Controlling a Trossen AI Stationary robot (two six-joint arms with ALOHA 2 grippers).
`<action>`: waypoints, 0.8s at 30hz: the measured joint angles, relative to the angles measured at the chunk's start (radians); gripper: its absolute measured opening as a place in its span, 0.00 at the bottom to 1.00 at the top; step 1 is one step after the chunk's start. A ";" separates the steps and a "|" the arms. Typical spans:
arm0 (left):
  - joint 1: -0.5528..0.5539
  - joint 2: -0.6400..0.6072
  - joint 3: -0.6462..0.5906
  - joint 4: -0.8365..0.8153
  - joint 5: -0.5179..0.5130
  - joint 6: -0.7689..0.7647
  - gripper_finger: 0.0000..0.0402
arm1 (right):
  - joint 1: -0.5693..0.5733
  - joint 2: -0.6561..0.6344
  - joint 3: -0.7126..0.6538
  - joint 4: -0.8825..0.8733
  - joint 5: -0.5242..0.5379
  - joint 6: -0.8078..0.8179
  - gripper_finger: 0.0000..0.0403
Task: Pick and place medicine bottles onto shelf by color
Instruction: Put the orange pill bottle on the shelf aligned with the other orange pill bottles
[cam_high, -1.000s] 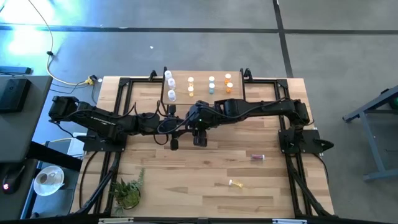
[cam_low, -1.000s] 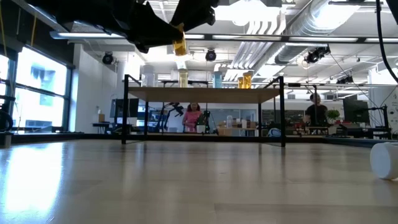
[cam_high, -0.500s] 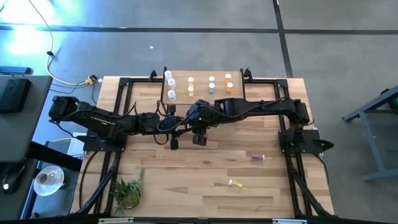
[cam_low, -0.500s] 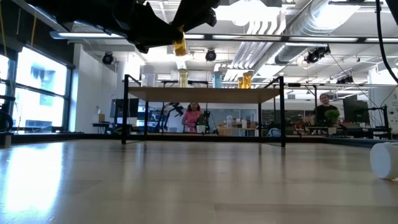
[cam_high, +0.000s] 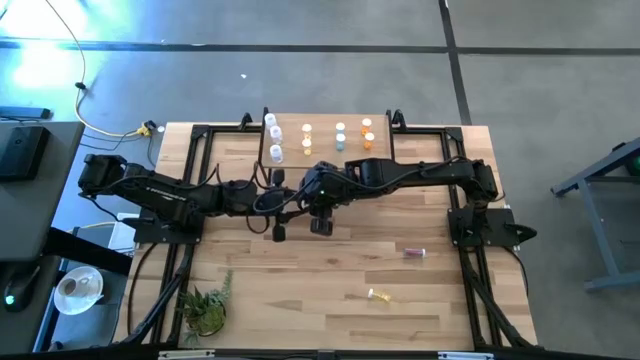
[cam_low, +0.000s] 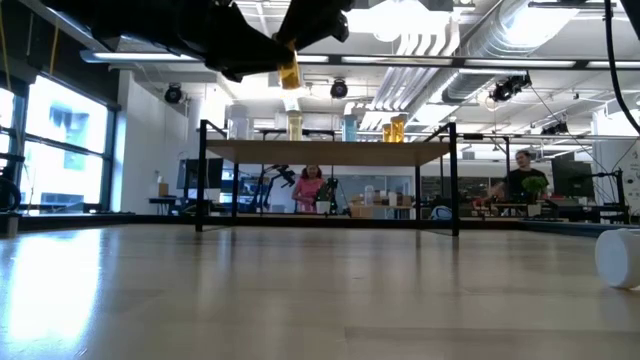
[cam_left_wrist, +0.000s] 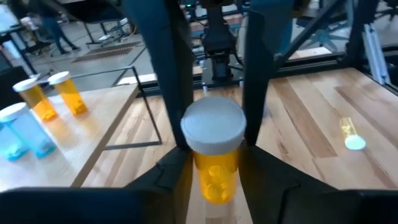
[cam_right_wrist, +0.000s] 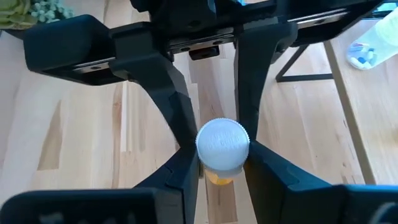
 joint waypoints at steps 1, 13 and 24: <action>-0.001 0.000 0.000 -0.001 0.006 0.001 0.31 | 0.000 0.000 0.000 -0.001 -0.003 -0.001 0.24; -0.001 -0.001 0.000 -0.009 -0.057 0.011 0.55 | -0.001 -0.012 0.000 -0.011 0.008 0.012 0.23; 0.000 -0.055 0.001 -0.056 -0.167 0.050 0.53 | 0.000 -0.108 0.000 -0.037 0.150 -0.004 0.23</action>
